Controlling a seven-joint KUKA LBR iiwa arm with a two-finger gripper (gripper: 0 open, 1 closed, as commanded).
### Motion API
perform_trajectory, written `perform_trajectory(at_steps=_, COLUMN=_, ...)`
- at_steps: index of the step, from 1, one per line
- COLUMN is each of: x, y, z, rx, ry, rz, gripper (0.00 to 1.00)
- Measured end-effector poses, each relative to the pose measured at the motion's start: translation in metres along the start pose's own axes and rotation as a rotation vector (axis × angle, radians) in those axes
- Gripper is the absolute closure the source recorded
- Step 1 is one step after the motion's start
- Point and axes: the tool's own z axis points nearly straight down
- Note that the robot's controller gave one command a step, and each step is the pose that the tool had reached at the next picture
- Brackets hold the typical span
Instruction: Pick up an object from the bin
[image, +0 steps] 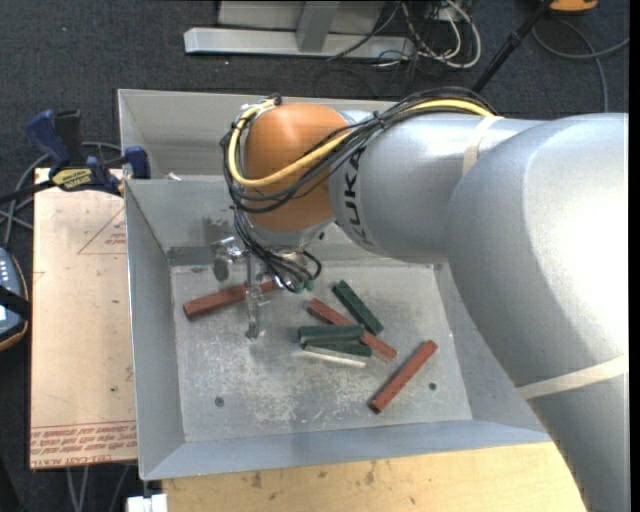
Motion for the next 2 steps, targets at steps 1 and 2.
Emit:
perform_trajectory(at_steps=1, x=-0.0053, y=-0.0026, z=0.0312, rx=0.0, ry=0.003, rz=-0.096, gripper=0.0)
perform_trajectory(at_steps=2, x=-0.0061, y=-0.0022, z=0.0307, rx=-0.001, ry=0.002, rz=-0.093, gripper=0.0)
